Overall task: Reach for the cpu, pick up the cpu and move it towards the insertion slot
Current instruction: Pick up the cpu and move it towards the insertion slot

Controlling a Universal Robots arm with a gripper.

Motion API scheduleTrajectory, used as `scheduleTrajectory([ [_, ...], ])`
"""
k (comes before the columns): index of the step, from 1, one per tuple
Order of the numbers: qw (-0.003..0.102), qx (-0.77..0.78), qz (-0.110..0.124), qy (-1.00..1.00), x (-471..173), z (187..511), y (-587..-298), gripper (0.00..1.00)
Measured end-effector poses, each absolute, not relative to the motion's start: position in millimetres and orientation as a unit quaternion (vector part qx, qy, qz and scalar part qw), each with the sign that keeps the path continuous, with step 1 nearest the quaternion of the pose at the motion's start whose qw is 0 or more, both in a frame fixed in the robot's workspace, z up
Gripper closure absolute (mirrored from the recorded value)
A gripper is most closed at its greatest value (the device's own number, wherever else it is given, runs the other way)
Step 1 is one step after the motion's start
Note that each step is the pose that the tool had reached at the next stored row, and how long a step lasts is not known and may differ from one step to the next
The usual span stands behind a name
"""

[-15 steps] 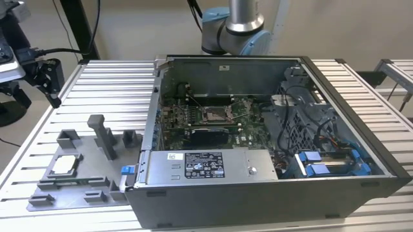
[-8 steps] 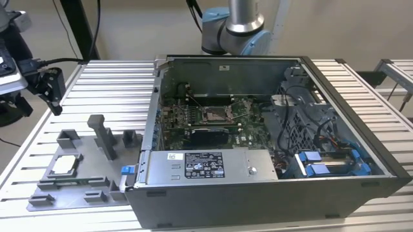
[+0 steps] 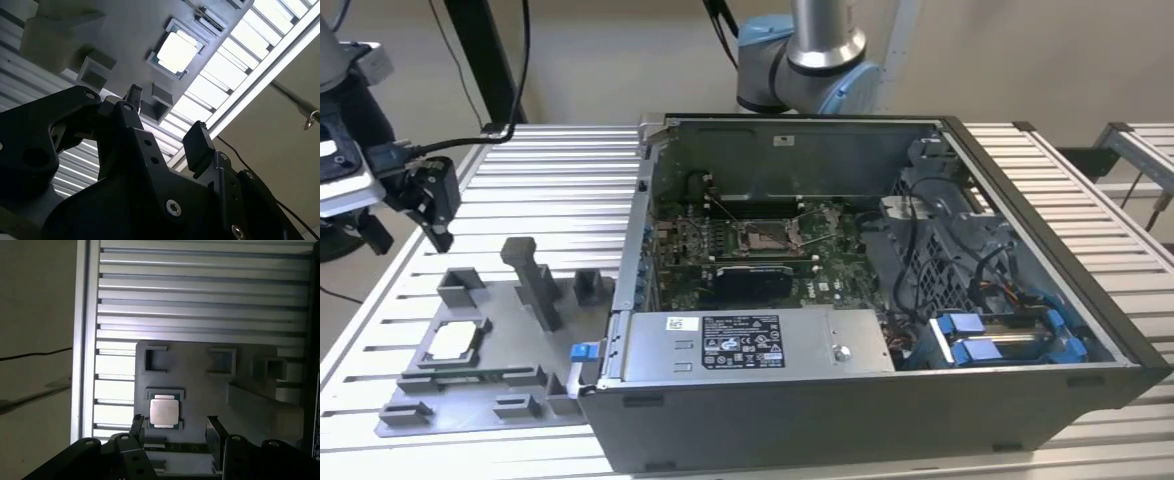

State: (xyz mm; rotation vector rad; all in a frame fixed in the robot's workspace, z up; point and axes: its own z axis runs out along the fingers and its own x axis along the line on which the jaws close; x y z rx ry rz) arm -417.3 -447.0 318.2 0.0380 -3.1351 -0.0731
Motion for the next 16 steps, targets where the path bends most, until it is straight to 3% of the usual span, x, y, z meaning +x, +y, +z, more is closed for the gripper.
scheduleTrajectory([
  [16,0.003,0.012,-0.023,-1.0,-416.7,289.0,-461.2,0.0],
])
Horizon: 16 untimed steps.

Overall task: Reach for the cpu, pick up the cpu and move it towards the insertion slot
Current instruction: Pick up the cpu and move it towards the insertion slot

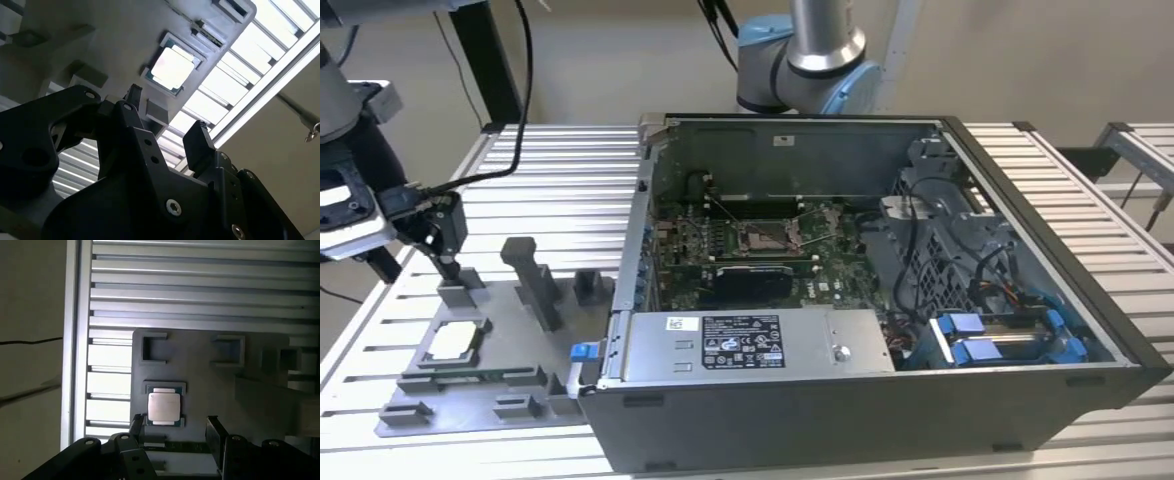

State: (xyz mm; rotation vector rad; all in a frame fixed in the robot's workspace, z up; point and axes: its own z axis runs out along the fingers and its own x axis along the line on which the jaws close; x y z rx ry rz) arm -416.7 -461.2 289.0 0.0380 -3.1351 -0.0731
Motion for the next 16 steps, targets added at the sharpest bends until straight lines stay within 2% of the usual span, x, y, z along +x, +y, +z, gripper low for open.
scheduleTrajectory([
  [16,0.003,0.012,-0.023,-1.0,-419.7,260.0,-463.0,0.0],
])
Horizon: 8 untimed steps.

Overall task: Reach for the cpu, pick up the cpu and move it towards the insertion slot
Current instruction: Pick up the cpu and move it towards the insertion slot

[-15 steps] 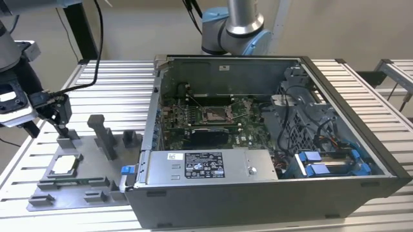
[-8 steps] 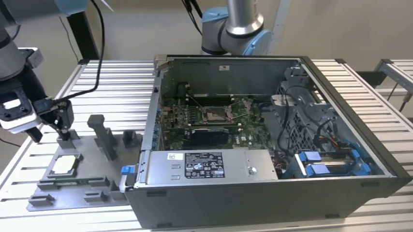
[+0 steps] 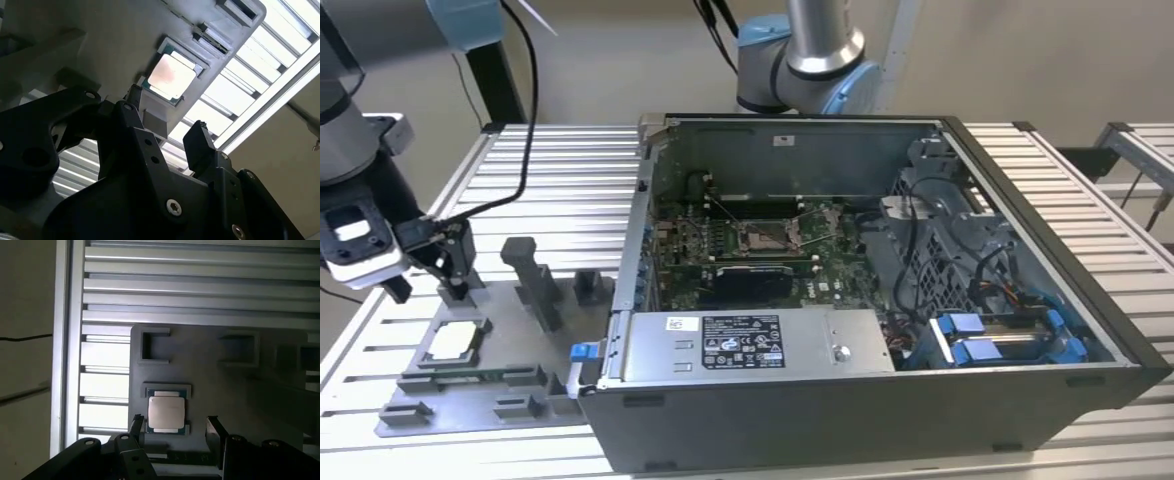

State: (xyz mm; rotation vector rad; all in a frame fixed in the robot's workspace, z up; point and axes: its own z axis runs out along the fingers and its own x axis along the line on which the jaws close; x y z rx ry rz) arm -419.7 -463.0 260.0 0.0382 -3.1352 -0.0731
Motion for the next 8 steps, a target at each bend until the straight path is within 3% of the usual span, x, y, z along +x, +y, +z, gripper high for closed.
scheduleTrajectory([
  [8,0.003,0.012,-0.023,-1.0,-420.5,245.5,-464.0,0.0],
])
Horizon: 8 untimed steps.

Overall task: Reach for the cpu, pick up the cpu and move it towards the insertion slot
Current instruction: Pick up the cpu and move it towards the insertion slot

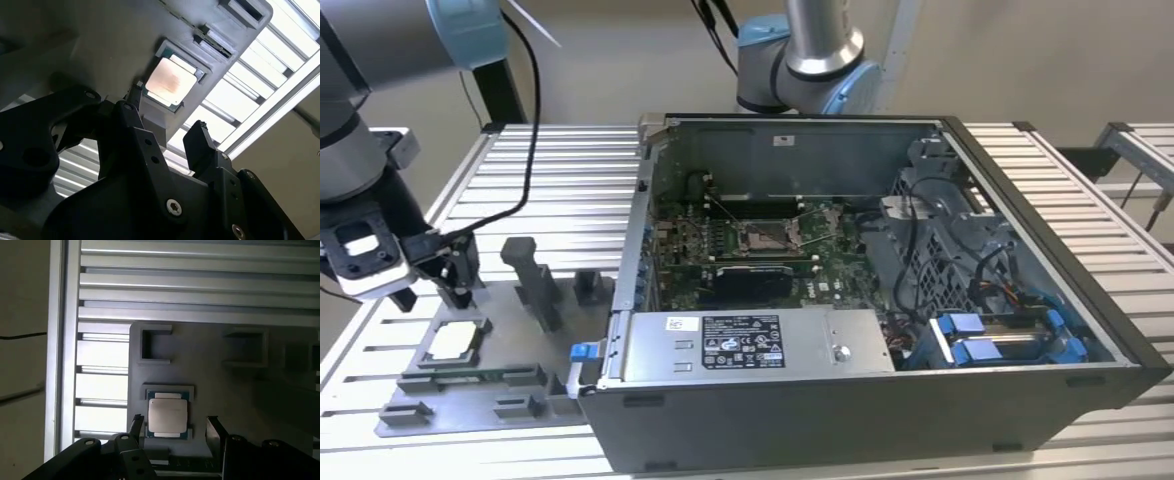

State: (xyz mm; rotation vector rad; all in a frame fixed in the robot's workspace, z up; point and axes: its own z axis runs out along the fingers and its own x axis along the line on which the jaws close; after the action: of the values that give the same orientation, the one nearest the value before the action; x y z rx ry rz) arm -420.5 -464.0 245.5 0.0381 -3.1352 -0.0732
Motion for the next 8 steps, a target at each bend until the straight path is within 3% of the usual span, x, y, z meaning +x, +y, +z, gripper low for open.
scheduleTrajectory([
  [8,0.003,0.012,-0.023,-1.0,-420.8,230.8,-466.1,0.0],
])
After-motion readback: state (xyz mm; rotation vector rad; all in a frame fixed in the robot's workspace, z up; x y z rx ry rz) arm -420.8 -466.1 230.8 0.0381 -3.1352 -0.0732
